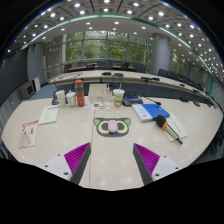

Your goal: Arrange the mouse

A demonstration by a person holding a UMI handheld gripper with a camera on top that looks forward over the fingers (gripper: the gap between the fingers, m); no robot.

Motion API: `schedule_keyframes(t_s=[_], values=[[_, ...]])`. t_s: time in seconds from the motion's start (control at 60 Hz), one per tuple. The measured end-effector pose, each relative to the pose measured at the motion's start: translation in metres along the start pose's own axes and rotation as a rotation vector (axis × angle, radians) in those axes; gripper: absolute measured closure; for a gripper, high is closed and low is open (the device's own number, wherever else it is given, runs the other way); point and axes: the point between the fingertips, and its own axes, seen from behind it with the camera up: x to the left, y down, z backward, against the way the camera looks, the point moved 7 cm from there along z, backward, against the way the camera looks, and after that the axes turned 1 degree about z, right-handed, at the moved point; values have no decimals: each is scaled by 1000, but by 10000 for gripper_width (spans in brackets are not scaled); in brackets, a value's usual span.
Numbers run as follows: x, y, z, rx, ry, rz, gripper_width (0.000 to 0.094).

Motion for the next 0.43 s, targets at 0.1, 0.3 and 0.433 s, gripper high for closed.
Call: schedule_keyframes(t_s=[0.1, 0.3, 0.433], values=[[4, 10, 32, -10, 1, 13, 76], [13, 16, 64, -41, -6, 30, 73], [16, 16, 64, -48, 1, 42, 82]])
